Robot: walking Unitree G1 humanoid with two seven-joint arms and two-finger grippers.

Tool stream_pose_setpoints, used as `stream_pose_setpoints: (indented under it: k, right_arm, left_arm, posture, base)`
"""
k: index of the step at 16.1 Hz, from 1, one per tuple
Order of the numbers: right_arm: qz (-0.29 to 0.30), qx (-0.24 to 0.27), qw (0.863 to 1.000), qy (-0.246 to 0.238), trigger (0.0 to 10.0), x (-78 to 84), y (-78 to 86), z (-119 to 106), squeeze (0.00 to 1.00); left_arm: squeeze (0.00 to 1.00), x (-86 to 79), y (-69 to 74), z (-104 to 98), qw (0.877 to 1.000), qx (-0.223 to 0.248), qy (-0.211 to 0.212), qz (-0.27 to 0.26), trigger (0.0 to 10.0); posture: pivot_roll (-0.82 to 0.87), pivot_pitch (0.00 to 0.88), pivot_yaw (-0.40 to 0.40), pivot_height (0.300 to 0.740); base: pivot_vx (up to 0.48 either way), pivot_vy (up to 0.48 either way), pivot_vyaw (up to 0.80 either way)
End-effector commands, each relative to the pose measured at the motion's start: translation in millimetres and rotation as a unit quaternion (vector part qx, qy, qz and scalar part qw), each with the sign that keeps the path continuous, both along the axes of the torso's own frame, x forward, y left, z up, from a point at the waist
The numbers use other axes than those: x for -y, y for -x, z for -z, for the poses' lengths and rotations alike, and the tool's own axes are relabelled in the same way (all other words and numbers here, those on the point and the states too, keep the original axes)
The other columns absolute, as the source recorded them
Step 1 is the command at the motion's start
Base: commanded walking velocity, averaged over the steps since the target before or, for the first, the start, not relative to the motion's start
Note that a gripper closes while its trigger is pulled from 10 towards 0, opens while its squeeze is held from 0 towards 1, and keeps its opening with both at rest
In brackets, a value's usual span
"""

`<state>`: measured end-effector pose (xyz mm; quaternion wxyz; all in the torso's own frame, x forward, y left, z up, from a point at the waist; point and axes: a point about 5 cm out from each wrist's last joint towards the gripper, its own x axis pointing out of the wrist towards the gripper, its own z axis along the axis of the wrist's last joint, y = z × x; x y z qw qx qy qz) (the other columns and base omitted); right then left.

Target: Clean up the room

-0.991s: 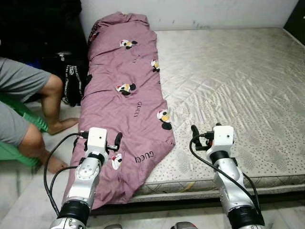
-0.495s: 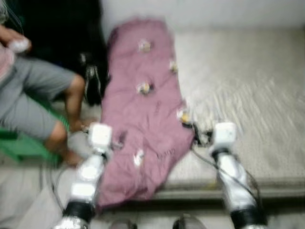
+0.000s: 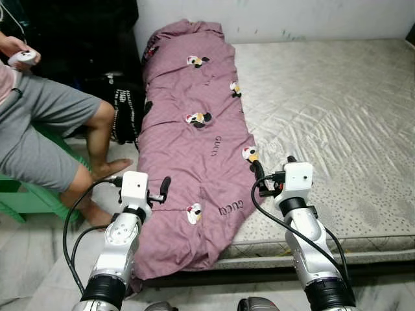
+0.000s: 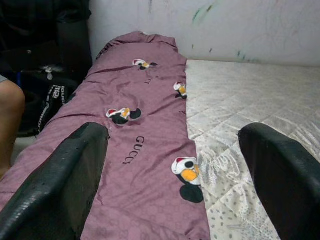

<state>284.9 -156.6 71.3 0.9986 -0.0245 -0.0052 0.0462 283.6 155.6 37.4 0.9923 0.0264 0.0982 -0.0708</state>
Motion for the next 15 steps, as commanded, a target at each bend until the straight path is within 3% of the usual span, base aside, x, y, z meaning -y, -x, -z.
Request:
stream_pose_setpoints:
  k: [1, 7, 9, 12, 14, 15]
  right_arm:
    - [0.007, 0.001, 1.000, -0.002, 10.0, 2.5, -0.4, -2, 0.00]
    - [0.013, 0.010, 1.000, -0.006, 10.0, 5.4, 1.5, -6, 0.00]
    - [0.026, 0.021, 0.999, -0.013, 10.0, 11.7, 7.2, -10, 0.00]
    - [0.041, 0.015, 0.999, -0.009, 10.0, 23.2, 29.2, -8, 0.00]
    - [0.051, -0.010, 0.999, 0.002, 10.0, 33.0, 54.3, 3, 0.00]
    - [0.052, -0.012, 0.999, 0.003, 10.0, 33.6, 55.7, 3, 0.00]
  left_arm:
    - [0.00, -1.9, -1.4, -2, 1.000, 0.003, -0.002, 0.001, 10.0]
    - [0.00, 1.3, -2.5, -4, 1.000, 0.007, 0.005, 0.003, 10.0]
    - [0.00, -6.9, 1.6, -17, 0.999, 0.047, 0.021, -0.007, 10.0]
    - [0.00, -20.9, 24.4, -28, 0.996, 0.077, 0.021, -0.025, 10.0]
    - [0.00, -32.8, 52.1, -18, 0.997, 0.058, 0.004, -0.045, 10.0]
    - [0.00, -33.4, 54.1, -18, 0.997, 0.056, 0.005, -0.046, 10.0]
  posture:
    - [-0.08, 0.000, 0.055, 0.740]
    - [-0.08, 0.000, 0.057, 0.740]
    - [-0.08, 0.000, 0.064, 0.740]
    - [-0.07, 0.000, 0.065, 0.740]
    - [-0.06, 0.000, 0.063, 0.740]
    - [-0.06, 0.000, 0.063, 0.740]
  base:
    - [0.000, 0.000, 0.00]
    - [0.000, 0.000, 0.00]
    - [0.000, 0.000, 0.00]
    - [0.000, 0.000, 0.00]
    - [0.000, 0.000, 0.00]
    - [0.000, 0.000, 0.00]
